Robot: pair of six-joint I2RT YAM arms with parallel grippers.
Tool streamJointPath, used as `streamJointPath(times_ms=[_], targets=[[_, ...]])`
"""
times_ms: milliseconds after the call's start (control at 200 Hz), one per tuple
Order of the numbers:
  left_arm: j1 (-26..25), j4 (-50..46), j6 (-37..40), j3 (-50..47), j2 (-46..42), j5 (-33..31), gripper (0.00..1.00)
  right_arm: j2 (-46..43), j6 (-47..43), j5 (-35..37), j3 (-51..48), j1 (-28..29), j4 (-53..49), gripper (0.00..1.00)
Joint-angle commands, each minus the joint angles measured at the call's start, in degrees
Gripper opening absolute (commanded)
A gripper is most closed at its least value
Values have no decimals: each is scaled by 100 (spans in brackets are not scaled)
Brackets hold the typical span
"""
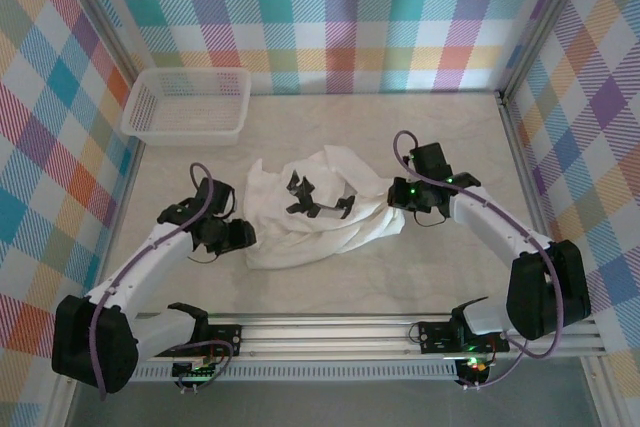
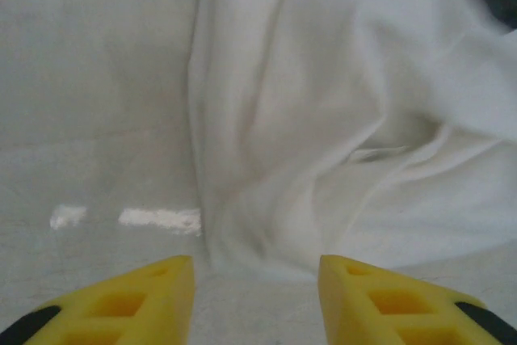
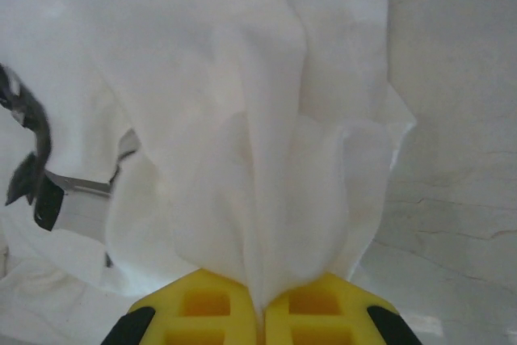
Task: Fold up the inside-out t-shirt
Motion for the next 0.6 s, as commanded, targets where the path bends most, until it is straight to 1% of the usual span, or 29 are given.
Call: streamJointPath(times_ms=[0, 105, 180, 230, 270, 320, 370, 425, 460, 530, 565, 595], targets=[[-103, 362, 340, 834, 145, 240, 45, 31, 98, -401, 207, 13, -20, 0], [-740, 830, 461, 1425, 752, 778, 46, -36, 132, -937, 186, 18, 316, 0], [-1149, 1480, 155, 1694, 1319, 1347, 50, -171, 123, -1413, 97, 31, 649, 0], [-1428, 1779, 63, 1902, 1743, 1515, 54, -263, 108, -1556, 58, 50, 696, 0], [-1671, 1695, 207, 2175, 2095, 1381, 57, -348, 138, -1521, 70, 51, 613, 0], [-1939, 1448, 575, 2507, 2533, 983, 61, -481, 247, -1314, 105, 51, 471, 0], [-2095, 1223, 963, 2716, 2956, 554, 65, -650, 374, -1086, 132, 46, 354, 0], [-2224, 1130, 1362, 2845, 3328, 289, 69, -844, 632, -840, 186, 9, 237, 0], [-2256, 1306, 1498, 2781, 3441, 317, 73, -954, 800, -715, 243, -24, 194, 0], [-2264, 1900, 1744, 2514, 3419, 758, 82, -1065, 976, -631, 381, -96, 191, 0], [-2288, 2126, 1800, 2401, 3387, 705, 89, -1059, 997, -688, 470, -116, 193, 0], [-2295, 2193, 1867, 2377, 3389, 630, 92, -1025, 981, -787, 571, -129, 180, 0]])
